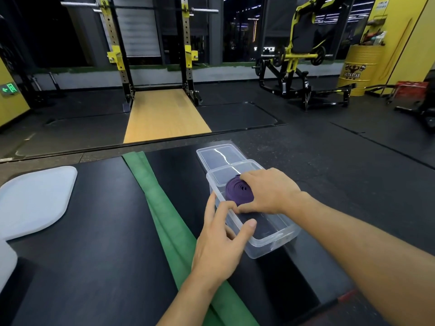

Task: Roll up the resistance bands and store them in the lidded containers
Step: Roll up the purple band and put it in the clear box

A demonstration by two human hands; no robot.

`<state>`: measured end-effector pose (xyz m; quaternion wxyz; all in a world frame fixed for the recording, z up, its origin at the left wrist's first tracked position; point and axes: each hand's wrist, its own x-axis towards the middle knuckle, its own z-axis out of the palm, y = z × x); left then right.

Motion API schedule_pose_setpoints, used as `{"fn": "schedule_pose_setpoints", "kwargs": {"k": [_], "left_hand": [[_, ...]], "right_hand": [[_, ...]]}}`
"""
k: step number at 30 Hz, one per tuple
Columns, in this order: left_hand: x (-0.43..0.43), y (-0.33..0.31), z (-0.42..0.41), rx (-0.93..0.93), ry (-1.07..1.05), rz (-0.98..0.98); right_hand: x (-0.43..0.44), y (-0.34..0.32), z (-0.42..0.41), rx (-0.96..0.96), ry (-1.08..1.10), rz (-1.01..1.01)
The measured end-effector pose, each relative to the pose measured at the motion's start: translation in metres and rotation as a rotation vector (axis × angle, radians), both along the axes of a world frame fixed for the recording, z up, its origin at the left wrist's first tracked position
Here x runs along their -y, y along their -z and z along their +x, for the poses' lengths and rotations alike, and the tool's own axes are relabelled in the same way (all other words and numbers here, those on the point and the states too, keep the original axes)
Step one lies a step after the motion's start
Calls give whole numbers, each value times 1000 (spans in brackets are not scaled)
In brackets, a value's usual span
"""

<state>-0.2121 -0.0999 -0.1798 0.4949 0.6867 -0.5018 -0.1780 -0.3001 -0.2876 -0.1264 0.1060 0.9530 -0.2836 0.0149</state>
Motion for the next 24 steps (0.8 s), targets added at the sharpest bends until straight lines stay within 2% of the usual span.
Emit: {"fn": "schedule_pose_setpoints", "kwargs": {"k": [5,14,24], "left_hand": [[0,0,-1,7,-6,-1],[-1,-2,0,13,-15,20],[0,0,-1,22,-8,17]], "right_hand": [[0,5,-3,-56,-25,-117],[2,1,-9,-59,-74,26],[-10,3,-3,-90,36,-93]]}}
